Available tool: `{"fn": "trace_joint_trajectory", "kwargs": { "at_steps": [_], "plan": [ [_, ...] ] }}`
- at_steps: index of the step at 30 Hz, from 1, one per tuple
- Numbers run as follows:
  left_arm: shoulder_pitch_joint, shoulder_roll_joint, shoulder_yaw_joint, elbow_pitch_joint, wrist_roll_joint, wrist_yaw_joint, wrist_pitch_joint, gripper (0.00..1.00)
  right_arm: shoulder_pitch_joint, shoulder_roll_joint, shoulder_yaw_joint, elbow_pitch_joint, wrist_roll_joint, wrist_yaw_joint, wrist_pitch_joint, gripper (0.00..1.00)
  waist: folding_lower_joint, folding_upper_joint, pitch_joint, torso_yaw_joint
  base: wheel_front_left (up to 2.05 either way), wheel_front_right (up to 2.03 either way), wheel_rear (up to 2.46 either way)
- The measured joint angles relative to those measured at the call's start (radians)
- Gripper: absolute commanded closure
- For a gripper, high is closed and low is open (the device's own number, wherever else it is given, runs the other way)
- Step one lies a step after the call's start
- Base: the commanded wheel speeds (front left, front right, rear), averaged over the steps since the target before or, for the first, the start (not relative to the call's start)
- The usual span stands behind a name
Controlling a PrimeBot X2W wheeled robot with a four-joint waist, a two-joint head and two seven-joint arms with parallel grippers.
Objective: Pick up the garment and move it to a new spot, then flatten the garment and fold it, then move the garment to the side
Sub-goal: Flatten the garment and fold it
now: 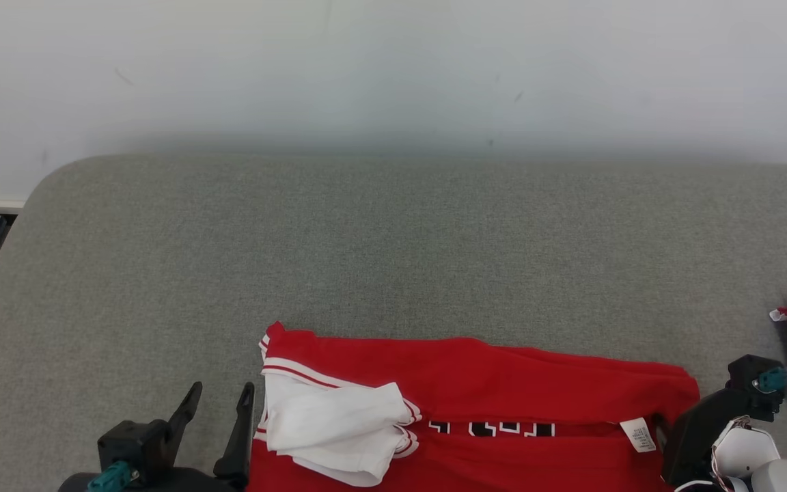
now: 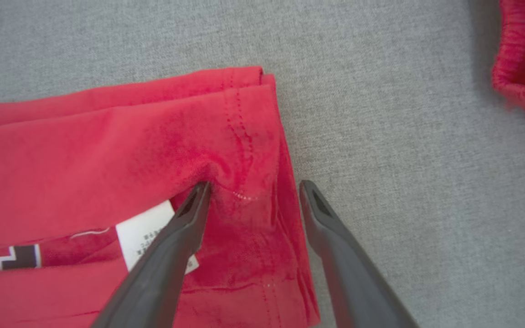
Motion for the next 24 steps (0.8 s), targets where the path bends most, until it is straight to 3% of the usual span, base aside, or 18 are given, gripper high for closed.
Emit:
{"fn": "trace_joint_trajectory", "kwargs": {
  "at_steps": [9,10,11,12,13,24],
  "plan": [
    [-0.017,-0.001,0.003,0.000,0.003,0.000,0.000,0.00,-0.018,0.000,-0.011,0.036,-0.007,-0.003,0.010,0.00,0.0000,0.0000,0.021,0.016,0.00,0.00,0.00],
    [-0.018,-0.001,0.003,0.000,0.003,0.000,0.000,0.00,-0.019,0.001,-0.012,0.038,-0.007,-0.003,0.011,0.05,0.0000,0.0000,0.022,0.016,0.00,0.00,0.00],
    [-0.018,0.000,0.003,0.001,0.003,0.000,0.000,0.00,-0.020,0.002,-0.014,0.041,-0.007,-0.003,0.014,0.17,0.0000,0.0000,0.022,0.016,0.00,0.00,0.00],
    [-0.019,0.000,0.003,0.001,0.003,0.000,0.000,0.00,-0.021,0.003,-0.016,0.044,-0.007,-0.003,0.016,0.54,-0.0001,0.0000,0.021,0.016,0.00,0.00,0.00],
    [-0.019,0.000,0.003,0.002,0.003,0.000,0.000,0.00,-0.022,0.003,-0.017,0.048,-0.007,-0.003,0.017,0.99,0.0000,0.0000,0.021,0.015,0.00,0.00,0.00],
    [-0.017,0.000,0.003,0.025,0.003,0.000,0.000,0.00,-0.035,0.017,-0.036,0.069,-0.011,-0.003,0.007,1.00,-0.0001,0.0001,-0.015,0.003,0.00,0.00,0.00]
  ]
}}
